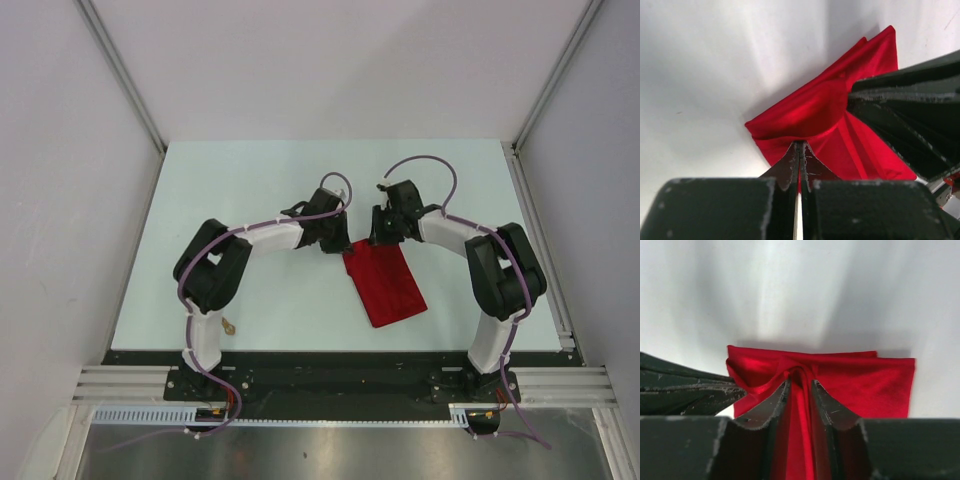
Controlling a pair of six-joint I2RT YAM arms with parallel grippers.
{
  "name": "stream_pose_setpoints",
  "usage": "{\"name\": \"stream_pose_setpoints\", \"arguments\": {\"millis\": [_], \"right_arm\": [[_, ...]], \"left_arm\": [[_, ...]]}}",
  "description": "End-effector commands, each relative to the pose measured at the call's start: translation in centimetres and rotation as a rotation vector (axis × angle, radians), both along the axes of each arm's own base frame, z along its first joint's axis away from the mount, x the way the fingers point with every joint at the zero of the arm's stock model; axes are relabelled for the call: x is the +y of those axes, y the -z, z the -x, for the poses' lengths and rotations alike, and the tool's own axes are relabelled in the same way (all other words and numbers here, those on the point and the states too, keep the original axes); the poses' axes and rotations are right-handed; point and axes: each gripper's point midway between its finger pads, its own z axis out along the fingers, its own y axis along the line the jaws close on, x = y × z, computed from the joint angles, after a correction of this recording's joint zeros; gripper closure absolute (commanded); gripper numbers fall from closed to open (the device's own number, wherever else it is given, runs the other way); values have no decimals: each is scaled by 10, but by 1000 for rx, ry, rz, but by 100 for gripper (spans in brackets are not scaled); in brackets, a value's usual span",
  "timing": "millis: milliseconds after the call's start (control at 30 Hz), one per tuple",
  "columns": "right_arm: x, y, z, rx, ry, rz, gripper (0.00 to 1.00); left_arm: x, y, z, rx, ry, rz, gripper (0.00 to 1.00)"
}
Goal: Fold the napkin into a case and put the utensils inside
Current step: Fold the lower triangle-folded napkin at the center of the board.
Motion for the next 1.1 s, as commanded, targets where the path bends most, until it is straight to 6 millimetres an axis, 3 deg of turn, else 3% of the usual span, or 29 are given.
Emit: {"name": "stream_pose_setpoints", "arguments": {"millis": [0,133,200,267,333,367,500,567,600,700,900,1067], "right_arm": [[-12,-10,-14,-62,18,23,75],[-13,1,-18,-37,10,8,82],[-13,2,-18,-19,17,-2,82],[-13,-15,-14,-26,31,-22,77],[-20,-26,-1,-6,56,-18,66],[-21,-44,8,-26,55,-35,64],[-33,-55,57,25,46,-64,53],[-36,-48,78,54,39,-79,44],[-43,-42,94,70,47,-71,43],[-50,-32,116,82,64,-89,39],[-63,-18,140,108,93,-68,39],[-60,-6,152,147,103,-105,45]], "left_arm": [[-18,-21,-10,-50,11,48,100],[-10,-25,-12,-71,7,1,100],[-10,-37,-14,-94,5,0,97],[-11,-47,-16,-108,5,9,90],[-15,-51,-15,-101,15,32,87],[-17,-51,-16,-101,17,37,86],[-28,-39,-18,-60,38,57,86],[-31,-34,-19,-46,43,67,86],[-33,-33,-20,-48,45,68,86],[-35,-26,-22,-43,42,67,87],[-43,-17,-26,-29,55,86,89],[-44,-8,-24,-12,54,91,90]]}}
